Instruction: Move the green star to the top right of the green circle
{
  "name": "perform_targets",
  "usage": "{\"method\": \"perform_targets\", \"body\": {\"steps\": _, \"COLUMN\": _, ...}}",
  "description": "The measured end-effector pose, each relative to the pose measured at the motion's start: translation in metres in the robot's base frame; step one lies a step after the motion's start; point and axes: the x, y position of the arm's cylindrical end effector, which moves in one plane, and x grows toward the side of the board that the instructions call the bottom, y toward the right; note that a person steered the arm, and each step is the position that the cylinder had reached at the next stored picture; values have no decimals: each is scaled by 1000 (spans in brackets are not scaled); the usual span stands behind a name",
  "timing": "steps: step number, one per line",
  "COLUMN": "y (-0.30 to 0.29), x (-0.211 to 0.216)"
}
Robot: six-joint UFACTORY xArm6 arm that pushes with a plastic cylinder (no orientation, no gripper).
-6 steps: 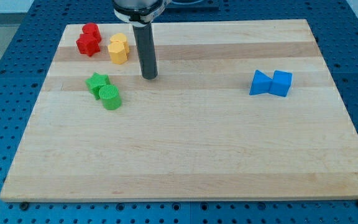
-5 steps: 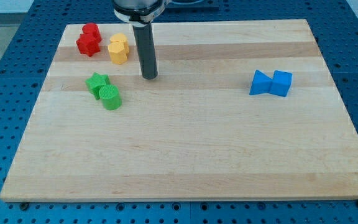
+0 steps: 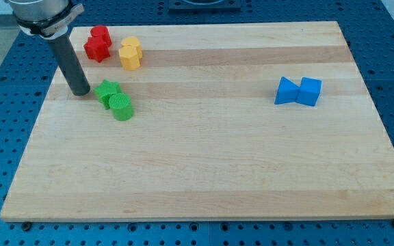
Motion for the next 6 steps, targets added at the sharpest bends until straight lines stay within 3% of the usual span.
{"method": "perform_targets", "body": {"steps": 2, "y": -4, "x": 31}}
{"method": "perform_targets", "body": {"steps": 6, "y": 37, "x": 12}}
